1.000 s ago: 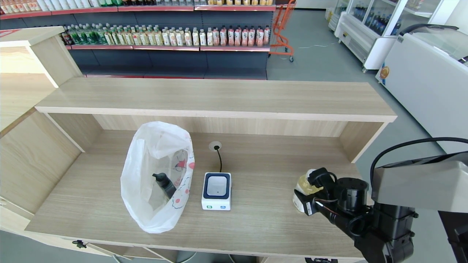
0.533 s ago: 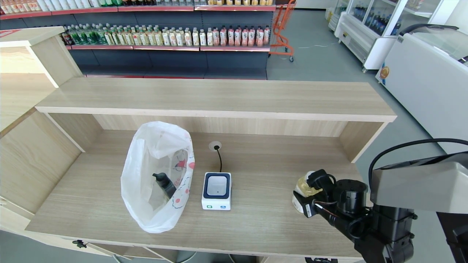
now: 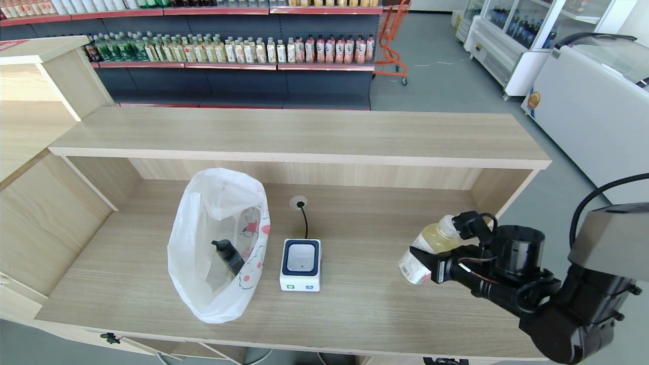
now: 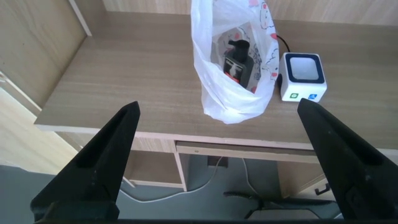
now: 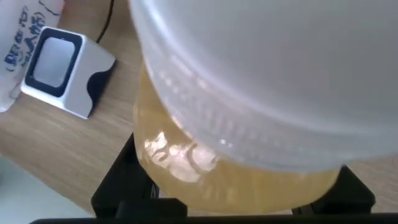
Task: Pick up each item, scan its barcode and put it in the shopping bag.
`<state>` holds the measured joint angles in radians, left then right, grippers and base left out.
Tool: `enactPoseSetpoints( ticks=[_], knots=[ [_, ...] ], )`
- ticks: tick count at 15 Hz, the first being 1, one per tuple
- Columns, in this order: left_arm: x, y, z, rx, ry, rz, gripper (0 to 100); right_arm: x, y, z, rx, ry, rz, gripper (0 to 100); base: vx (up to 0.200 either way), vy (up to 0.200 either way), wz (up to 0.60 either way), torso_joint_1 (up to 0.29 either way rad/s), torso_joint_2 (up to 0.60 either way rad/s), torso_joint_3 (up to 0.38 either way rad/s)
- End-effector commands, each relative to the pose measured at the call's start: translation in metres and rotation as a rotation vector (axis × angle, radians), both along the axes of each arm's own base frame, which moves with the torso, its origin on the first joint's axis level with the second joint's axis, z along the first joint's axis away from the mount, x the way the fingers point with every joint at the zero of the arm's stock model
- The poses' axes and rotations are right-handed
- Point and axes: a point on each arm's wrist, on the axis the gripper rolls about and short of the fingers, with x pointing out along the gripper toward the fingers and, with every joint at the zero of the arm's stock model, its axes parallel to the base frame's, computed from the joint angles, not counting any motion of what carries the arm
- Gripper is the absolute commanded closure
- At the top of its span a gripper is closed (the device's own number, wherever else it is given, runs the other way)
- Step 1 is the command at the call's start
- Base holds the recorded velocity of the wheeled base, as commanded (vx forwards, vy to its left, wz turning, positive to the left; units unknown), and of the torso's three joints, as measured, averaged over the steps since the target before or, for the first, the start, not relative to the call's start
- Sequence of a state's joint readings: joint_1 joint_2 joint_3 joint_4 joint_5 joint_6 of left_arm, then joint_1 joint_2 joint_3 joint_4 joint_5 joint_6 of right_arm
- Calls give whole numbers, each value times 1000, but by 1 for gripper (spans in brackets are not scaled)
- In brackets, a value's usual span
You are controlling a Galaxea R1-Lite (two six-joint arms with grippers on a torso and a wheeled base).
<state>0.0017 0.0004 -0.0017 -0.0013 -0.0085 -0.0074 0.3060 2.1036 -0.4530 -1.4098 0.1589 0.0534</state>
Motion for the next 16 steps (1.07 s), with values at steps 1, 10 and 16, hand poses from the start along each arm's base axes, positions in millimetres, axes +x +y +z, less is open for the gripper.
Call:
enactPoseSetpoints(
  ticks=[1, 10, 16],
  knots=[
    [0, 0, 0, 0, -1, 1, 0, -36, -7, 58, 144, 35, 163, 100, 0, 0, 0, 0, 0, 0],
    [0, 0, 0, 0, -1, 1, 0, -103, 21, 101, 173, 101, 497, 100, 0, 0, 0, 0, 0, 0],
    [0, 0, 0, 0, -1, 1, 0, -128, 36, 108, 153, 131, 606, 100, 0, 0, 0, 0, 0, 0]
  ],
)
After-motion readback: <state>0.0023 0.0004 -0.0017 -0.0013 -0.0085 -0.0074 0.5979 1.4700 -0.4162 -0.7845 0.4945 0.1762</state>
